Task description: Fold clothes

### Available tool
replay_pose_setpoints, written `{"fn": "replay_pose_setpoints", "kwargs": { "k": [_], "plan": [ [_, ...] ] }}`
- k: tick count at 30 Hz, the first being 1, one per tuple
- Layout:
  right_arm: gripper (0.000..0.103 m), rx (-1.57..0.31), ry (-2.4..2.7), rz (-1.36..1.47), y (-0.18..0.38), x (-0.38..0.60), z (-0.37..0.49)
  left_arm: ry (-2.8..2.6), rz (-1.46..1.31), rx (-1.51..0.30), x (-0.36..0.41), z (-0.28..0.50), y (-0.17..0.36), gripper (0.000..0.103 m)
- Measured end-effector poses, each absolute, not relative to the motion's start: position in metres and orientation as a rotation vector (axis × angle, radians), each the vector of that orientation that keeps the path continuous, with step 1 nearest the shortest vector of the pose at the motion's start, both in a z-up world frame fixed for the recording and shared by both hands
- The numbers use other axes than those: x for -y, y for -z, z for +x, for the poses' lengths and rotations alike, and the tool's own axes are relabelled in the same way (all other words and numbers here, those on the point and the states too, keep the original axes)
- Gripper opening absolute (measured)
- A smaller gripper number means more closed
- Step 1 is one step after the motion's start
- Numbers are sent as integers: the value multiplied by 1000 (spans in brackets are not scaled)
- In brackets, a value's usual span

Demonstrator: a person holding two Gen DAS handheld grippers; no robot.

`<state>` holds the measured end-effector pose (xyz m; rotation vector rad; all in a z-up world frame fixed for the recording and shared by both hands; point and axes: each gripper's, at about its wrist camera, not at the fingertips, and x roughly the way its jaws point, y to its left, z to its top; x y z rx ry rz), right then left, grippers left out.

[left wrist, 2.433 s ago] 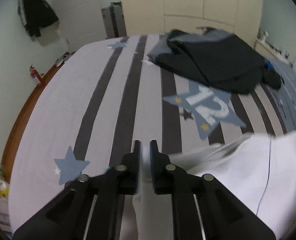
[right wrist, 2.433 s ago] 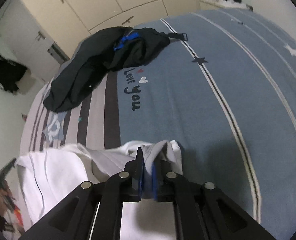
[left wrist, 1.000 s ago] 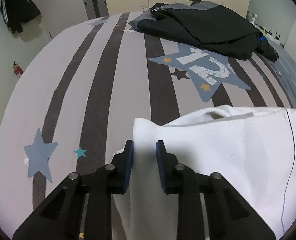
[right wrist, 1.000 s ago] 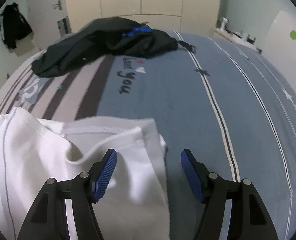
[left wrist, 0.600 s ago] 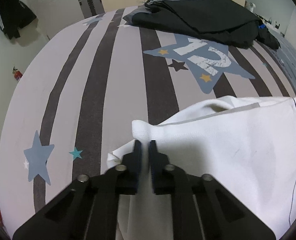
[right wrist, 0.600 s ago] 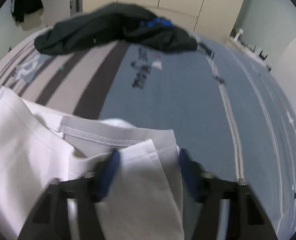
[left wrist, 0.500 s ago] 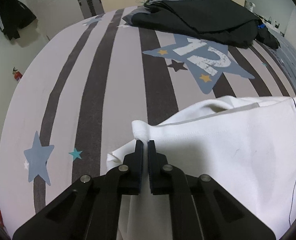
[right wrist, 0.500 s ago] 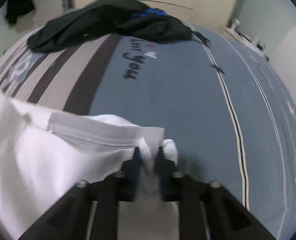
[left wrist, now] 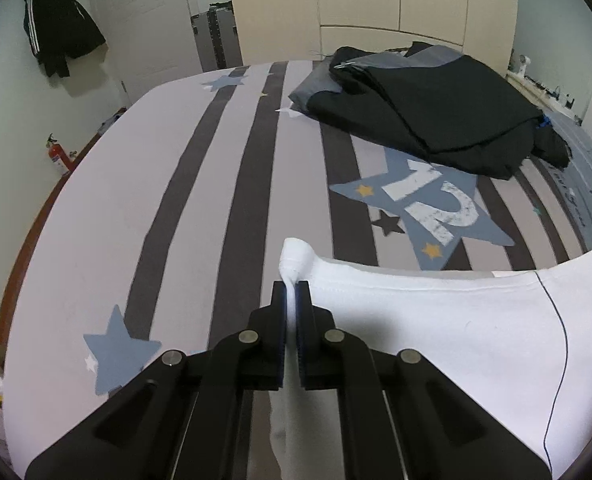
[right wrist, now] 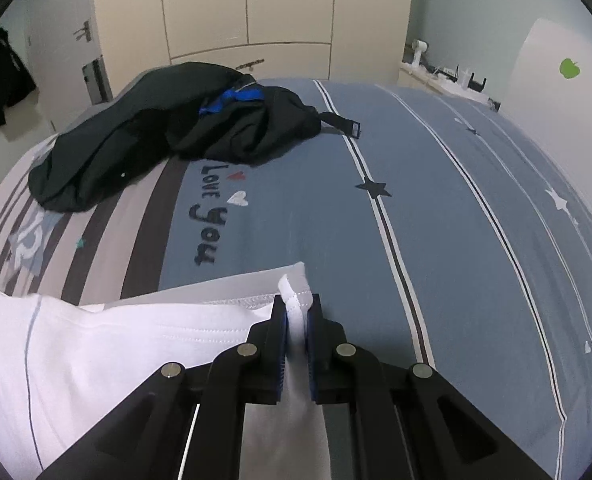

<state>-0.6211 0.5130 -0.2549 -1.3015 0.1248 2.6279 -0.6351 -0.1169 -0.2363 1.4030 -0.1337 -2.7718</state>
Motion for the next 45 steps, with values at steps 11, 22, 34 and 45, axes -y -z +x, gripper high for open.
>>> {"fn": "replay_pose_setpoints", "kwargs": {
  "k": [11,22,34,45],
  "plan": [
    [57,-226,-2587,-1403,271,-527,-607,2705,1398,-43,131,-616,241,62],
    [57,-261,-2616,-1467,239,-500,-421,2800,1405,-186,161,-448,186,63],
    [57,-276,-2510,-1564,274,-477,-315,2720,1602,-211,150,-341,243,54],
    [57,-238,-2614,-1552,276,-466,-334,2692,1692,-116,137,-364,275,8]
  ]
}}
